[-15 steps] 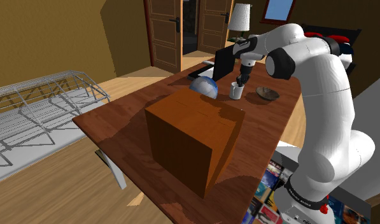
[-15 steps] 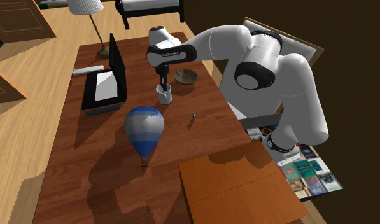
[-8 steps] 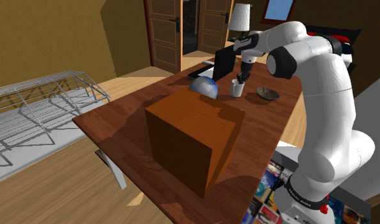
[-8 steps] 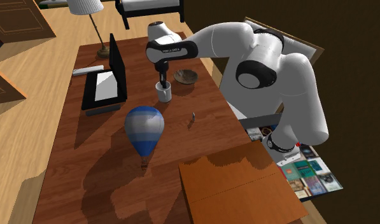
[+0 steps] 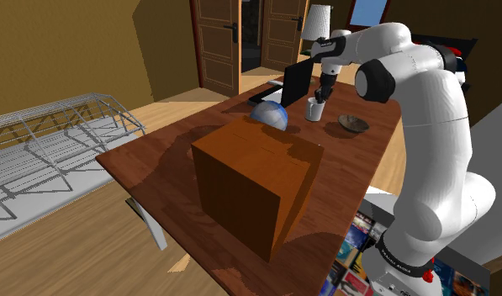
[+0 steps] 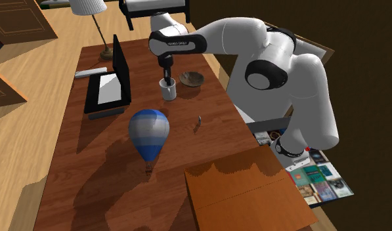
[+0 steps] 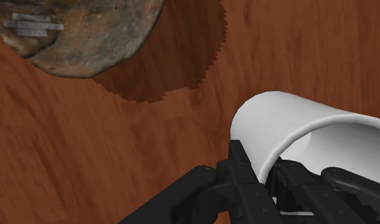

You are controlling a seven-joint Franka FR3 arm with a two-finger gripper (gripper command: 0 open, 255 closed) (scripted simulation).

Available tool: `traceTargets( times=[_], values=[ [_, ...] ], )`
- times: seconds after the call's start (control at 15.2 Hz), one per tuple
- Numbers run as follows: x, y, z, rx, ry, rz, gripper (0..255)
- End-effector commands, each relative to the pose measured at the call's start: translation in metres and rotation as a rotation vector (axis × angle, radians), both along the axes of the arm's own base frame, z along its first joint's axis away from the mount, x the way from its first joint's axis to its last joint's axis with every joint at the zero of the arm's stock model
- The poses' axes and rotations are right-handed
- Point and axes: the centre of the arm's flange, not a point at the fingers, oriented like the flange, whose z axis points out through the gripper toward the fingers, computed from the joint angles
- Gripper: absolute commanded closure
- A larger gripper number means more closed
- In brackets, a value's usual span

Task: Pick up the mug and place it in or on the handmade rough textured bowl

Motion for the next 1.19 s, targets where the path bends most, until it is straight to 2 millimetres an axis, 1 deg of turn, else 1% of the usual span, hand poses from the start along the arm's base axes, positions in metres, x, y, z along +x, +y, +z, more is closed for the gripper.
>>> traceTargets(
  times=[0.0,0.59,0.66,1.12],
  values=[
    [0.000,-0.001,0.012,0.000,0.000,0.000,255],
    [0.000,-0.001,0.059,0.000,0.000,0.000,255],
    [0.000,-0.001,0.059,0.000,0.000,0.000,255],
    [-0.068,-0.063,0.070,0.000,0.000,0.000,255]
  ],
)
